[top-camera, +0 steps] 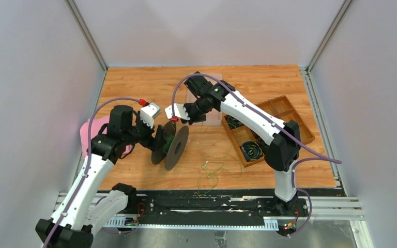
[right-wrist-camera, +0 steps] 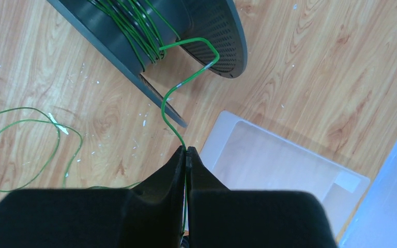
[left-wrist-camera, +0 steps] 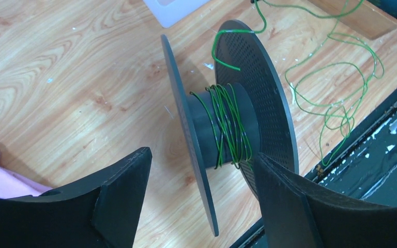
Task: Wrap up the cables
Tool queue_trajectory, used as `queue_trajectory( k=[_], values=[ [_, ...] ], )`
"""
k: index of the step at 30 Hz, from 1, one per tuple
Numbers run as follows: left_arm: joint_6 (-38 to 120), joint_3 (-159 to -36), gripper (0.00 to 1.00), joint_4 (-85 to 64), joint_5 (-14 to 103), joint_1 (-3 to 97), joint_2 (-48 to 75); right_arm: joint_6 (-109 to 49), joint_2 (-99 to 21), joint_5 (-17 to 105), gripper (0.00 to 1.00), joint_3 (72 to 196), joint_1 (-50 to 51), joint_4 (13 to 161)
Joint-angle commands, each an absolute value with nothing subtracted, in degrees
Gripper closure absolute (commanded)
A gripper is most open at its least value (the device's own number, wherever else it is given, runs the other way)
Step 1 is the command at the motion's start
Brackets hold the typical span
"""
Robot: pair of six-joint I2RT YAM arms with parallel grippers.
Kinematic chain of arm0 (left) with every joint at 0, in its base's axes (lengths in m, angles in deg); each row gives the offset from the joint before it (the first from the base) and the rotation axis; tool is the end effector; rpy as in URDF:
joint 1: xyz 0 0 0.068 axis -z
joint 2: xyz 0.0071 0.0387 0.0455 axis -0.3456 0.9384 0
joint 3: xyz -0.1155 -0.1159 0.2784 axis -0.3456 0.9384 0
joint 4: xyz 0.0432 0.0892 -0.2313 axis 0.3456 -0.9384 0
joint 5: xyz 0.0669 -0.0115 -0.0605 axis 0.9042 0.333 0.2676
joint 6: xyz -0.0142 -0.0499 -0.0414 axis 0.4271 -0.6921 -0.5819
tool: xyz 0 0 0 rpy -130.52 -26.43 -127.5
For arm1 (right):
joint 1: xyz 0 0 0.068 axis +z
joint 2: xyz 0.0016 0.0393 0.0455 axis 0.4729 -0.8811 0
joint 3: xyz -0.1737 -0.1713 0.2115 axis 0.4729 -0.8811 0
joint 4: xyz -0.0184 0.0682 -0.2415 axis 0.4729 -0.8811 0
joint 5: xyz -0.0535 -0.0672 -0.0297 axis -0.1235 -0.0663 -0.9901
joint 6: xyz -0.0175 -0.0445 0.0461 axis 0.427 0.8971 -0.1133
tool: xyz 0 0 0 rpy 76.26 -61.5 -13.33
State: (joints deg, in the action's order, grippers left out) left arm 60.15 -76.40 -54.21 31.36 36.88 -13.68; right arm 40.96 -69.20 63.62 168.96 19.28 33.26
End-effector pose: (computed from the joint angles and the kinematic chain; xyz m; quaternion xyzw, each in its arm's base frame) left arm 0.1259 -0.0579 0.3438 0.2663 0.8482 -0.2005 0.4116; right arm 0.2786 0.3401 0.3653 -0.8060 0.4621 0.1831 0.3213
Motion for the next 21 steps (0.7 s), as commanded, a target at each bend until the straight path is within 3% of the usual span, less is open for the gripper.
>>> queue_trajectory(
  k=[1,21],
  values=[
    [63.87,-74.59,0.23,-52.03,24.47,34.44,-13.59,46.24,-71.14,64.07,0.99,172.55,20.03,31.20],
    [56.55,-70.66,0.34,-43.52,18.83,28.39,-11.69,59.25,-79.21,66.85,0.99,180.03,20.16,26.89]
  ],
)
